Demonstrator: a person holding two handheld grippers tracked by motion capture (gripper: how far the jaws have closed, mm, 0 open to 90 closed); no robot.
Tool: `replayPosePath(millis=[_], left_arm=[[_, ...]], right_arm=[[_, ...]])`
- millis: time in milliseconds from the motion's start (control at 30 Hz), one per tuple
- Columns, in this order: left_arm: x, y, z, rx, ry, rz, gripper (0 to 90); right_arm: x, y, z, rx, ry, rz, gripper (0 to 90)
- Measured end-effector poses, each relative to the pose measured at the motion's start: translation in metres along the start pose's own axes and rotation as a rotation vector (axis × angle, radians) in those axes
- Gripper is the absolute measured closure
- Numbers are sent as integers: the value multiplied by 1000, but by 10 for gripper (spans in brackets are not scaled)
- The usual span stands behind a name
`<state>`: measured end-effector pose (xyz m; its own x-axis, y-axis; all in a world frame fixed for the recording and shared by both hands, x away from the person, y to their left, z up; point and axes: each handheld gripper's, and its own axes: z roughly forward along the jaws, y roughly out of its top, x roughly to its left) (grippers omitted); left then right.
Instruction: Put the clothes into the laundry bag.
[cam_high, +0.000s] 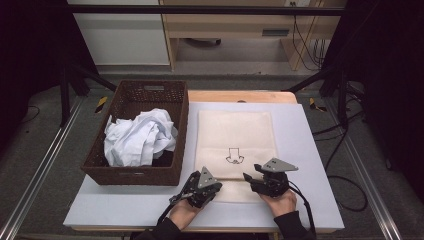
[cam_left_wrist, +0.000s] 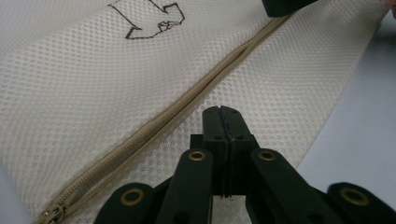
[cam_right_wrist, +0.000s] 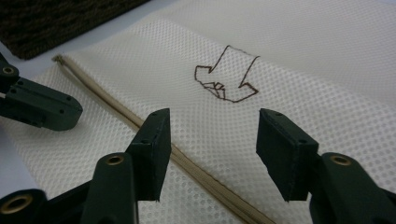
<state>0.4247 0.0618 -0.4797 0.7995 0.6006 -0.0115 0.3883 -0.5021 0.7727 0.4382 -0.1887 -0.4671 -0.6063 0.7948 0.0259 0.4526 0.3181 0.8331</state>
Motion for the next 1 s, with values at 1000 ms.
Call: replayPosePath(millis=[1000], left_arm=[[-2,-6,5,-1,2,20,891]], right_arm=[[16,2,31,137,-8,-92,686]])
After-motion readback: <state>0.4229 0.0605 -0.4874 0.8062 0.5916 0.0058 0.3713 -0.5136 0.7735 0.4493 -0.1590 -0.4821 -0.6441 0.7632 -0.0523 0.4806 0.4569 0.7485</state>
